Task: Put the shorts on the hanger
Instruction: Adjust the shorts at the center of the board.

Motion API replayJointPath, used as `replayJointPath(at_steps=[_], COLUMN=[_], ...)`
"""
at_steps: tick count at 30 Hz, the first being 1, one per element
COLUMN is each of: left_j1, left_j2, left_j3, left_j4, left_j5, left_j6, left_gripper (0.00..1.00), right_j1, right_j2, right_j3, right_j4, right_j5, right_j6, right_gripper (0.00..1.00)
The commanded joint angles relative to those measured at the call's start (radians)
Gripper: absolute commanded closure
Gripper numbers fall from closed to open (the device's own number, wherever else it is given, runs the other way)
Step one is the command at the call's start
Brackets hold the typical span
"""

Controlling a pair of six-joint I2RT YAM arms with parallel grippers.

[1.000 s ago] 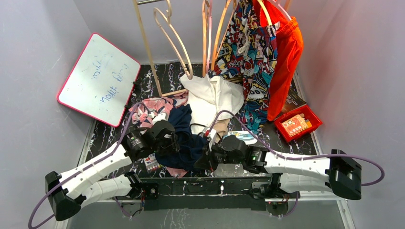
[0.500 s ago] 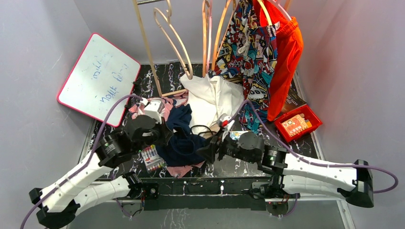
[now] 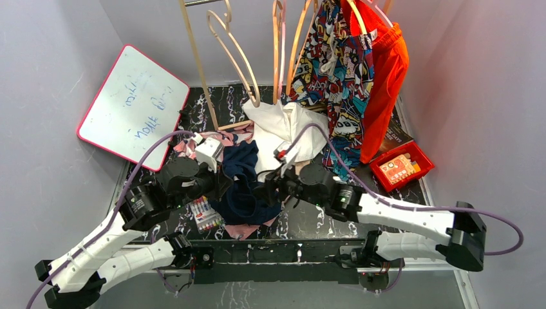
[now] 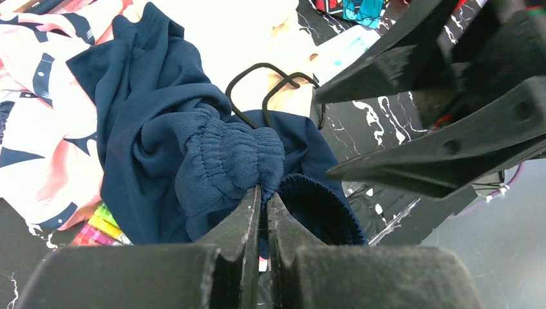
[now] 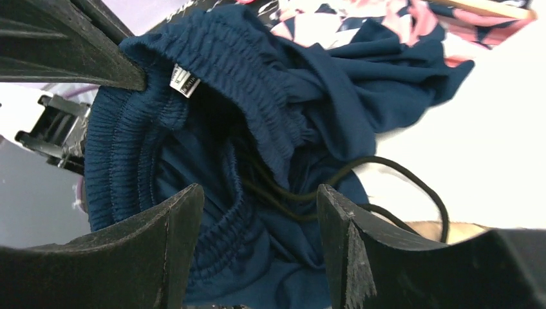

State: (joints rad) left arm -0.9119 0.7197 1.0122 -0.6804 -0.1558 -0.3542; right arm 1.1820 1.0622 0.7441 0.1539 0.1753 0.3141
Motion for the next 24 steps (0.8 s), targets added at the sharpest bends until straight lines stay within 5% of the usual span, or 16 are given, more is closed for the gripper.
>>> replayJointPath(at_steps=[1,13,20,24], left_j1=[0.0,-0.001,0.001,0.001], left_j2=[-0.002,-0.02,-0.039,-0.04], left_j3=[0.059,0.088,0.095,0.172], left_j4=[0.038,0.031,0.004,-0.014], left_j5=[0.041,0.07,0.039,-0.034], left_j6=[0.031,0.031,0.033,0.07], left_gripper=[1.0,1.0,1.0,1.0], right_j1=[0.001,0.001,0.001,0.001], right_j2=[0.099,0.292,0.25,0.063], right_j3=[0.111,0.176,0.189,0.231], right_j4=[0.115,0.232,0.23,0.093], right_j5=[-0.116,-0.02,0.174,0.267], right_j6=[-0.063,-0.06,-0.082,-0.134], right_gripper=[0.27,0.36,1.0,1.0])
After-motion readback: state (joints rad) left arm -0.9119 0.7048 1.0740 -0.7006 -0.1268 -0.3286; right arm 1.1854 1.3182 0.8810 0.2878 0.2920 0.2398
